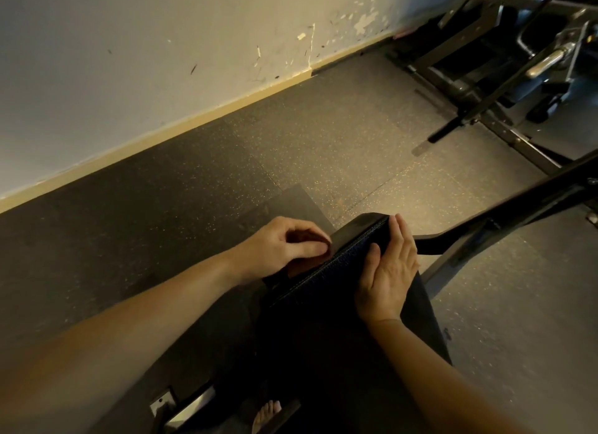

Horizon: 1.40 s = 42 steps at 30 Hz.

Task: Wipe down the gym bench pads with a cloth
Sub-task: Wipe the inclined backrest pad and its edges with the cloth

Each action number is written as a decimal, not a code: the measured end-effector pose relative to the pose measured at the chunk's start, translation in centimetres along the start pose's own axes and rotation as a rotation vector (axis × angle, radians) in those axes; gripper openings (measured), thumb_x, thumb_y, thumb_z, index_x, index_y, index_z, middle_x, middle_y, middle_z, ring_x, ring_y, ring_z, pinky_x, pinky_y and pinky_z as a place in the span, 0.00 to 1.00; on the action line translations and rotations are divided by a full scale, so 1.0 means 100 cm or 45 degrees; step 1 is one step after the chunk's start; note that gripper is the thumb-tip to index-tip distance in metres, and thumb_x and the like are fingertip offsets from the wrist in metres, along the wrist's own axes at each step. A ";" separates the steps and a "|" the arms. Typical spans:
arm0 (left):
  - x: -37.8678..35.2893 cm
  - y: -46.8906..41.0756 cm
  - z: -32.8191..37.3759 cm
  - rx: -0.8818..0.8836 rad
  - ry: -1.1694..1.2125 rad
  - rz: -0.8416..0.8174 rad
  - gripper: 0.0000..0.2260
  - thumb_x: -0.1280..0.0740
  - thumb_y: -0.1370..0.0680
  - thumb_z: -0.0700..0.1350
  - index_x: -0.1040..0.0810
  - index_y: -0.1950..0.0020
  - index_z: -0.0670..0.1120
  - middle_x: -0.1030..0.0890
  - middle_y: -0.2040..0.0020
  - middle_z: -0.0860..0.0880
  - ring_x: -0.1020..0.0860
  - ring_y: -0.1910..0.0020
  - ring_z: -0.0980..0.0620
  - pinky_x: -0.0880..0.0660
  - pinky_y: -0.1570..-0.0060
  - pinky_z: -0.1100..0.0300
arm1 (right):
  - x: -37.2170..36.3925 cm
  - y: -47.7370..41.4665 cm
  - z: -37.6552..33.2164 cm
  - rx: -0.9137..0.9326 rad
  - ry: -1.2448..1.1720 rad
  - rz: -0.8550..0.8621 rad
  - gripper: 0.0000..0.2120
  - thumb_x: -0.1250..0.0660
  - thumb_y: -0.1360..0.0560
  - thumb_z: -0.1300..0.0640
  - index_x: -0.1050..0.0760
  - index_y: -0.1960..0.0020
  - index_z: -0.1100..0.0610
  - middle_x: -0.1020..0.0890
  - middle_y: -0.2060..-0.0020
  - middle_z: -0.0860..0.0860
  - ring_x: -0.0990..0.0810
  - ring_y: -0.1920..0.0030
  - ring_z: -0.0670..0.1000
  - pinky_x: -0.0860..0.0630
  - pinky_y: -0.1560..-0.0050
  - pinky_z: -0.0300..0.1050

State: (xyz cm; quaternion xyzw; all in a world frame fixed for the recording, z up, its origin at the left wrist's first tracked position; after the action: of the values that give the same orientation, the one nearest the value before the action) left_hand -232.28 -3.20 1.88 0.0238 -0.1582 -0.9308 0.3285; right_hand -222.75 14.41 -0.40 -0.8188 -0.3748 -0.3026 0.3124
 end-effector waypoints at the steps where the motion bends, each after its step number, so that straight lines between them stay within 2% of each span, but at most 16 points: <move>1: 0.002 0.007 -0.004 0.069 0.130 -0.051 0.07 0.32 0.19 0.43 0.17 0.43 0.44 0.16 0.51 0.47 0.17 0.52 0.51 0.21 0.52 0.62 | 0.000 -0.001 0.000 0.004 -0.003 0.001 0.27 0.50 0.16 0.47 0.42 0.20 0.55 0.39 0.21 0.52 0.42 0.21 0.52 0.44 0.22 0.59; 3: 0.004 0.008 -0.011 0.151 0.300 -0.081 0.08 0.34 0.18 0.44 0.18 0.41 0.45 0.17 0.50 0.46 0.19 0.53 0.50 0.22 0.55 0.62 | -0.001 0.000 0.001 0.006 -0.006 -0.003 0.27 0.50 0.16 0.48 0.42 0.20 0.55 0.39 0.21 0.52 0.42 0.21 0.52 0.44 0.22 0.59; 5: -0.001 -0.001 -0.013 0.198 0.332 -0.057 0.10 0.36 0.17 0.45 0.21 0.38 0.46 0.19 0.46 0.46 0.19 0.48 0.48 0.22 0.53 0.62 | -0.001 0.001 0.001 0.001 -0.012 -0.002 0.27 0.49 0.16 0.48 0.42 0.20 0.55 0.39 0.21 0.52 0.42 0.20 0.52 0.44 0.22 0.58; 7: 0.004 -0.008 -0.017 0.142 0.162 0.171 0.13 0.31 0.19 0.48 0.25 0.36 0.47 0.21 0.43 0.47 0.20 0.43 0.48 0.22 0.50 0.63 | 0.000 0.000 -0.001 0.004 -0.013 0.006 0.26 0.48 0.16 0.49 0.41 0.20 0.56 0.38 0.21 0.52 0.42 0.21 0.52 0.44 0.22 0.58; 9: 0.015 0.000 -0.019 0.013 0.042 0.478 0.15 0.26 0.23 0.48 0.25 0.41 0.47 0.19 0.45 0.47 0.19 0.45 0.49 0.20 0.49 0.60 | -0.001 -0.001 -0.001 0.008 0.000 0.013 0.26 0.47 0.16 0.50 0.41 0.20 0.56 0.38 0.21 0.53 0.41 0.21 0.53 0.44 0.22 0.58; 10: 0.017 0.006 -0.016 -0.068 0.005 0.550 0.12 0.25 0.24 0.48 0.22 0.44 0.46 0.17 0.47 0.47 0.17 0.48 0.49 0.19 0.48 0.57 | 0.000 -0.001 0.000 0.009 0.004 0.016 0.26 0.47 0.16 0.50 0.41 0.20 0.56 0.37 0.22 0.53 0.41 0.21 0.53 0.44 0.22 0.59; 12: 0.010 0.017 -0.009 -0.132 -0.012 0.490 0.10 0.27 0.23 0.51 0.16 0.46 0.47 0.14 0.51 0.49 0.16 0.50 0.51 0.20 0.47 0.54 | 0.000 0.000 0.000 0.009 -0.005 0.015 0.26 0.48 0.17 0.49 0.40 0.21 0.56 0.37 0.22 0.53 0.40 0.21 0.54 0.43 0.22 0.59; 14: 0.000 0.024 -0.005 -0.094 -0.046 0.329 0.15 0.28 0.24 0.53 0.15 0.40 0.49 0.14 0.47 0.54 0.16 0.47 0.56 0.21 0.44 0.59 | 0.000 0.000 0.000 0.006 -0.008 0.013 0.26 0.48 0.17 0.49 0.41 0.20 0.56 0.37 0.22 0.53 0.40 0.21 0.54 0.43 0.22 0.59; 16: 0.001 0.034 -0.007 -0.086 -0.139 0.294 0.16 0.26 0.23 0.48 0.17 0.35 0.49 0.15 0.42 0.57 0.18 0.43 0.59 0.22 0.41 0.60 | 0.000 -0.001 0.000 0.005 -0.006 0.013 0.26 0.48 0.17 0.49 0.41 0.20 0.56 0.37 0.22 0.53 0.40 0.21 0.53 0.43 0.22 0.59; 19: 0.014 0.067 -0.025 -0.069 -0.085 0.293 0.15 0.27 0.23 0.41 0.17 0.37 0.52 0.17 0.39 0.59 0.19 0.40 0.58 0.23 0.39 0.63 | 0.000 -0.001 -0.001 0.000 -0.009 0.014 0.26 0.47 0.17 0.50 0.41 0.20 0.56 0.37 0.22 0.53 0.41 0.21 0.53 0.44 0.22 0.59; 23: 0.015 0.084 -0.021 -0.119 -0.024 0.269 0.15 0.28 0.25 0.41 0.16 0.38 0.50 0.17 0.37 0.58 0.20 0.36 0.57 0.25 0.35 0.62 | -0.001 0.000 0.000 -0.001 -0.019 0.008 0.27 0.49 0.17 0.47 0.41 0.20 0.55 0.38 0.21 0.52 0.41 0.21 0.52 0.44 0.22 0.58; 25: 0.002 0.052 0.000 -0.191 -0.120 0.246 0.15 0.28 0.22 0.38 0.17 0.36 0.47 0.17 0.37 0.56 0.20 0.36 0.58 0.25 0.34 0.61 | 0.000 0.001 0.001 -0.004 -0.021 0.004 0.27 0.50 0.17 0.47 0.41 0.20 0.55 0.38 0.21 0.52 0.41 0.21 0.52 0.44 0.22 0.58; 29: -0.021 -0.002 0.023 -0.307 -0.199 0.226 0.15 0.29 0.21 0.39 0.18 0.33 0.44 0.18 0.35 0.53 0.22 0.35 0.62 0.28 0.30 0.57 | 0.000 0.000 0.000 0.000 -0.015 0.012 0.27 0.50 0.17 0.47 0.41 0.20 0.55 0.38 0.21 0.52 0.41 0.21 0.52 0.43 0.22 0.59; 33: -0.007 0.050 0.005 -0.209 -0.120 0.190 0.17 0.29 0.22 0.34 0.18 0.35 0.45 0.18 0.35 0.55 0.20 0.35 0.57 0.25 0.34 0.60 | 0.000 -0.001 0.001 -0.006 -0.039 0.003 0.27 0.48 0.17 0.48 0.41 0.20 0.55 0.38 0.21 0.52 0.42 0.21 0.52 0.43 0.23 0.62; 36: 0.003 0.090 -0.007 -0.221 -0.062 0.175 0.16 0.29 0.23 0.35 0.17 0.37 0.47 0.18 0.34 0.56 0.22 0.32 0.56 0.26 0.33 0.61 | -0.001 0.000 0.001 0.000 -0.038 -0.003 0.27 0.49 0.17 0.47 0.42 0.20 0.55 0.39 0.21 0.52 0.41 0.21 0.53 0.43 0.23 0.64; 42: -0.026 -0.003 0.028 -0.254 -0.127 0.218 0.15 0.30 0.20 0.38 0.18 0.34 0.45 0.17 0.37 0.54 0.21 0.36 0.60 0.27 0.32 0.62 | 0.000 0.000 0.000 -0.016 -0.034 -0.004 0.27 0.49 0.17 0.46 0.42 0.20 0.54 0.38 0.21 0.52 0.42 0.21 0.53 0.42 0.24 0.65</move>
State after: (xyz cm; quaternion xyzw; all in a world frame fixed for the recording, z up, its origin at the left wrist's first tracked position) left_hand -230.81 -0.60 4.28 -0.0689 -0.0827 -0.9105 0.3992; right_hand -222.77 14.42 -0.44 -0.8239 -0.3784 -0.2946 0.3019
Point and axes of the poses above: each hand's wrist, its own y-axis away from the middle knuckle, its own x-axis out of the back of the hand, z = x × y, the point moved 6 cm from there along -y, towards the middle knuckle
